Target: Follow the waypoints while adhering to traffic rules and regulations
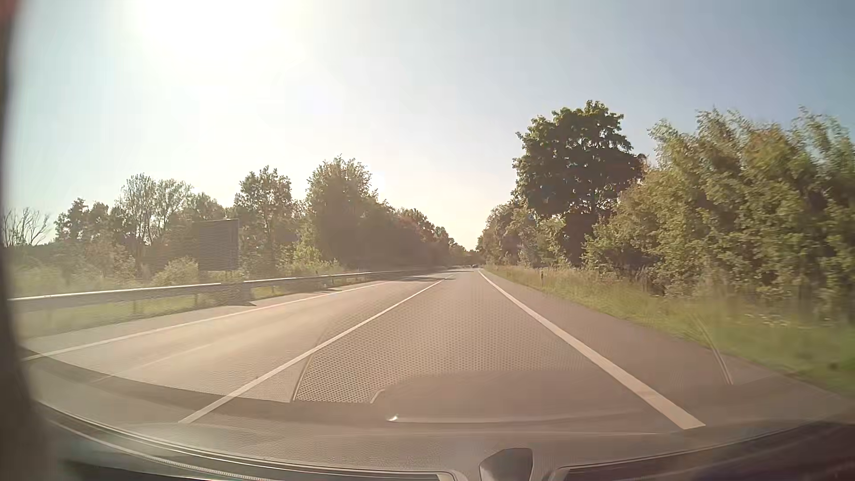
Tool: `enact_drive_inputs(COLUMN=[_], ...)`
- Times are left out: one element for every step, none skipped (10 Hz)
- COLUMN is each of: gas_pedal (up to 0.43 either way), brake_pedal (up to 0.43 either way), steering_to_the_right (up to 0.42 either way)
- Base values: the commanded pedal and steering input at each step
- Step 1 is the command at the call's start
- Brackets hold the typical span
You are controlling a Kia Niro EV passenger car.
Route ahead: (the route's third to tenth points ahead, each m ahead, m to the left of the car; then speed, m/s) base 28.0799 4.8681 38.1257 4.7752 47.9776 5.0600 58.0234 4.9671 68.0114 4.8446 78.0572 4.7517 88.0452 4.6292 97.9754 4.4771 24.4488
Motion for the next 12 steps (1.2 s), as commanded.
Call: enact_drive_inputs(gas_pedal=[0.421,0.421,0.421,0.421,0.421,0.421,0.421,0.421,0.421,0.421,0.421,0.421], brake_pedal=[0.006,0.006,0.006,0.006,0.006,0.006,0.006,0.006,0.006,0.006,0.006,0.006], steering_to_the_right=[0.004,0.004,0.004,0.003,0.003,0.003,0.003,0.003,0.003,0.003,0.003,0.003])
